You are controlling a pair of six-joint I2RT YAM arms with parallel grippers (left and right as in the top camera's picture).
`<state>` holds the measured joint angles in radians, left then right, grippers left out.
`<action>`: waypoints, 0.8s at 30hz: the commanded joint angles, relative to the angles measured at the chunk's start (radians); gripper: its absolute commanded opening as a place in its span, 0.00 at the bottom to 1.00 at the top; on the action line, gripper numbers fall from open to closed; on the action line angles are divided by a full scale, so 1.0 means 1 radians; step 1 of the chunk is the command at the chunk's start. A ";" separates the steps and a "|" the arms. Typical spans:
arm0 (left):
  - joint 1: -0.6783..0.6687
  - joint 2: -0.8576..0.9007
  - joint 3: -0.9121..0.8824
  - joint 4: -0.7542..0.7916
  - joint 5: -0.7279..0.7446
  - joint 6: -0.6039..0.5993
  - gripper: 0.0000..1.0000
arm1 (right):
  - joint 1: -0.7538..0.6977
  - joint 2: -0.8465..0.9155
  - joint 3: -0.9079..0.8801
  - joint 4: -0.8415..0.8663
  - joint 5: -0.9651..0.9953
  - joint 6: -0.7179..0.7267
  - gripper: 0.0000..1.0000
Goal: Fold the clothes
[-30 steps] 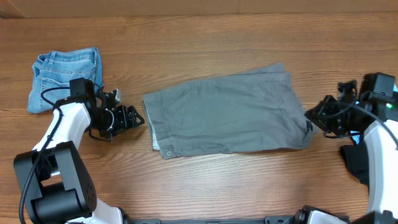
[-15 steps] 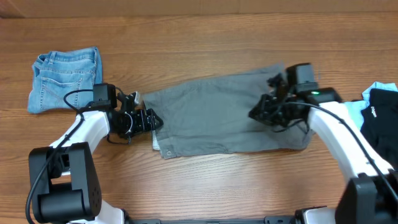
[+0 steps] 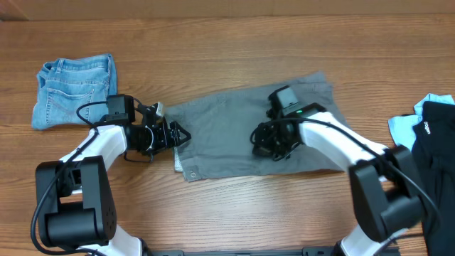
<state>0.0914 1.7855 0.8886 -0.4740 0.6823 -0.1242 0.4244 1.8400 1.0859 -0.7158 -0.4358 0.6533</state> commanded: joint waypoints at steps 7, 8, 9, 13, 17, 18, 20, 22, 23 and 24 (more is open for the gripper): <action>-0.023 0.111 -0.069 -0.017 -0.117 0.043 0.90 | 0.029 0.111 -0.007 0.035 0.023 0.189 0.05; -0.026 0.111 -0.069 -0.008 -0.123 0.042 0.87 | 0.029 0.111 -0.007 0.035 0.024 0.188 0.05; -0.034 0.114 -0.069 0.003 -0.132 0.042 0.85 | 0.029 0.111 -0.007 0.035 0.023 0.188 0.05; -0.094 0.151 -0.069 0.039 -0.163 0.011 0.81 | 0.029 0.111 -0.007 0.034 0.023 0.188 0.05; -0.128 0.187 -0.069 0.032 -0.174 0.012 0.82 | 0.029 0.111 -0.007 0.031 0.024 0.184 0.05; -0.129 0.191 -0.069 0.043 -0.148 0.018 0.83 | 0.029 0.111 -0.007 0.031 0.023 0.180 0.05; -0.129 0.194 -0.068 0.053 -0.105 0.042 0.79 | 0.029 0.111 -0.007 0.034 0.024 0.181 0.05; -0.129 0.195 -0.068 0.049 -0.109 0.042 0.70 | 0.029 0.111 -0.007 0.037 0.024 0.181 0.05; -0.129 0.195 -0.068 0.048 -0.109 0.042 0.63 | 0.029 0.111 -0.007 0.039 0.024 0.181 0.05; -0.129 0.195 -0.068 0.049 -0.109 0.042 0.52 | 0.029 0.111 -0.007 0.039 0.024 0.181 0.05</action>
<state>-0.0116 1.8568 0.9058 -0.3882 0.7494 -0.0929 0.4454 1.9049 1.0866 -0.6861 -0.4442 0.8280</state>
